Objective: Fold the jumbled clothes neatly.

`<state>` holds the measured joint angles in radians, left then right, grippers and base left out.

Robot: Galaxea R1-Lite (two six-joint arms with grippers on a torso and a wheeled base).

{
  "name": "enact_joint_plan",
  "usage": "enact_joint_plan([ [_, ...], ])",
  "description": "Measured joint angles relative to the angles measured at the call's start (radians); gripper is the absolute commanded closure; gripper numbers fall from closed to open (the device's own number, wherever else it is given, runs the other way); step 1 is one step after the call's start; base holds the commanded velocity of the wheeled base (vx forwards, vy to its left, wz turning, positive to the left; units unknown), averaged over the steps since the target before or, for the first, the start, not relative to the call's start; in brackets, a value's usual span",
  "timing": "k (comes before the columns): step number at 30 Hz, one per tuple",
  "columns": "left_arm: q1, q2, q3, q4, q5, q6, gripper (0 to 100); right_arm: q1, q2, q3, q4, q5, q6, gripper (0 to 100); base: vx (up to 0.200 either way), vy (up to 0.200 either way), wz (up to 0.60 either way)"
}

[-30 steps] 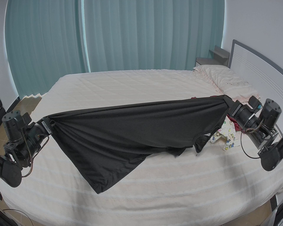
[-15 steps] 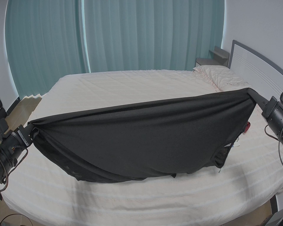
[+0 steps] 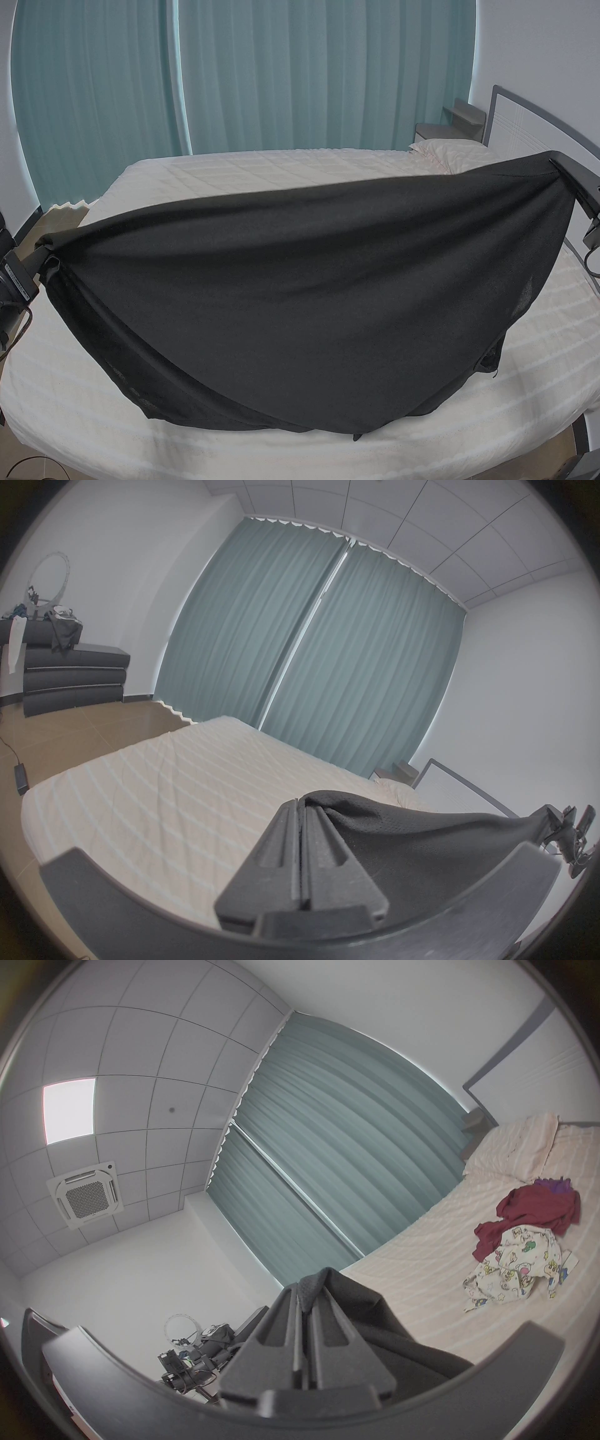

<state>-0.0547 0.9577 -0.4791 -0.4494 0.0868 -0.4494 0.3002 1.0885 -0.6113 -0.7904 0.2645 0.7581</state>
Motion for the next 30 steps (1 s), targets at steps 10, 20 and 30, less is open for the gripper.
enact_joint_plan([
  [10, 0.005, 0.195, -0.026, 0.042, -0.047, -0.013, 100, -0.041, 0.221, -0.084, 0.043, 0.047, 0.029, 100, 0.0, 0.0, 0.0],
  [20, 0.021, 0.531, -0.119, -0.027, -0.05, -0.043, 100, -0.083, 0.583, -0.237, -0.016, -0.021, -0.016, 100, 0.0, 0.0, 0.0],
  [30, 0.021, 0.829, -0.287, -0.092, 0.017, -0.051, 100, -0.103, 0.839, -0.392, -0.055, -0.13, -0.027, 100, 0.06, 0.0, 0.0],
])
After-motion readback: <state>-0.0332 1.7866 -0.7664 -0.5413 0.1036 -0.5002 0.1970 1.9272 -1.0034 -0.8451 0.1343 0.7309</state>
